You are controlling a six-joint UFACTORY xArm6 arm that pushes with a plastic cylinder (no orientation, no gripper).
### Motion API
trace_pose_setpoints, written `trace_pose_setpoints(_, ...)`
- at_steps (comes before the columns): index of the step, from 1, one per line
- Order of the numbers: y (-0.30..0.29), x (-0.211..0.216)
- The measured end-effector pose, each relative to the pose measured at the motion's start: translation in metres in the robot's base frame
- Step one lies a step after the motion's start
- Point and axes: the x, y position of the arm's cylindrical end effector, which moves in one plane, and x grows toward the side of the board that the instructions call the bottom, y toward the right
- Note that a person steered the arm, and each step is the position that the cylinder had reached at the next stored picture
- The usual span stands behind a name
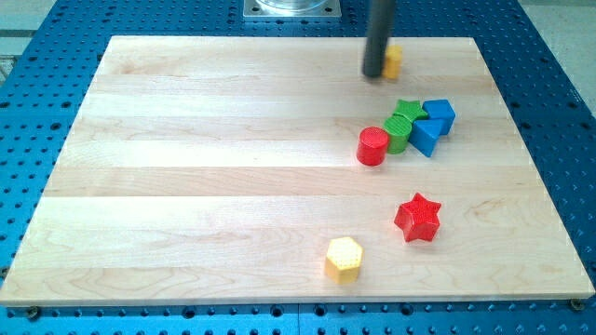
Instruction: Push the yellow hexagon into the yellow heart
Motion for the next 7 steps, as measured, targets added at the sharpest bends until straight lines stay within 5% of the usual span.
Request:
trace_pose_setpoints(2, 0.026, -0.003)
trace_pose_setpoints(4, -0.016, 0.000)
trace_pose_setpoints(6, -0.072, 0.128)
trace_pose_setpoints(7, -0.094, 0.144)
